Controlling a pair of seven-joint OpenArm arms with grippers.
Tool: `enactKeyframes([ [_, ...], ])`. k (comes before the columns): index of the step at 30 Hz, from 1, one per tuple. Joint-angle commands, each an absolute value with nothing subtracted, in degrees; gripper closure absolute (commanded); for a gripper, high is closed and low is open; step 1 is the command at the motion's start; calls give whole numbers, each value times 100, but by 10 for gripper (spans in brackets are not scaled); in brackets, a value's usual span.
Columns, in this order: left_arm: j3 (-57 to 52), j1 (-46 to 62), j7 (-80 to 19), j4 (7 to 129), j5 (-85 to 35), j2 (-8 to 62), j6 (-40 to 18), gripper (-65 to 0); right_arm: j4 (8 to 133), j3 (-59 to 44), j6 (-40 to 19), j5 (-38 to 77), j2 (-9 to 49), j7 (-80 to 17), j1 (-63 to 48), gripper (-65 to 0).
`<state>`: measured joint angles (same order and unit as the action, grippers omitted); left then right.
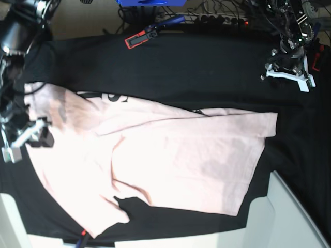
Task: Fold the T-shirt properly
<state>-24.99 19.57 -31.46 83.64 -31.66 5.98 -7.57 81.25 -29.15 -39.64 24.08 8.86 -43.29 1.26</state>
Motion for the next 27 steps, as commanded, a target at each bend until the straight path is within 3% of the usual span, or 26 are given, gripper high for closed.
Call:
enactKeyframes([
  [1,-2536,1851,-3055,8286,-3319,734,-752,-341,8444,-2923,-4000,2510,971,-4198,-13,-235],
  [3,-2519,1657,-3046,8048,-3424,752,-752,-408,8708,-2914,-4000,2501,971,-4198,-453,-206],
  [5,-2519,1490,-3029,7908,-3451,725,-752,-418,8760,-2932,-4000,2492,971,-4180,-708,-200],
  [11,-3002,1007,-2888,7749,-3459,400,-752,-417,8752,-2914,-4000,2484,971,-3697,-1226,-199],
  [24,-3204,84,-2888,7345,-3442,347,-752,-413,8752,-2914,-4000,2484,971,-3662,-1358,-197],
  [27,-3204,-48,-2862,6985,-3442,338,-752,-354,8752,-2914,-4000,2484,971,-3662,-1358,-197],
])
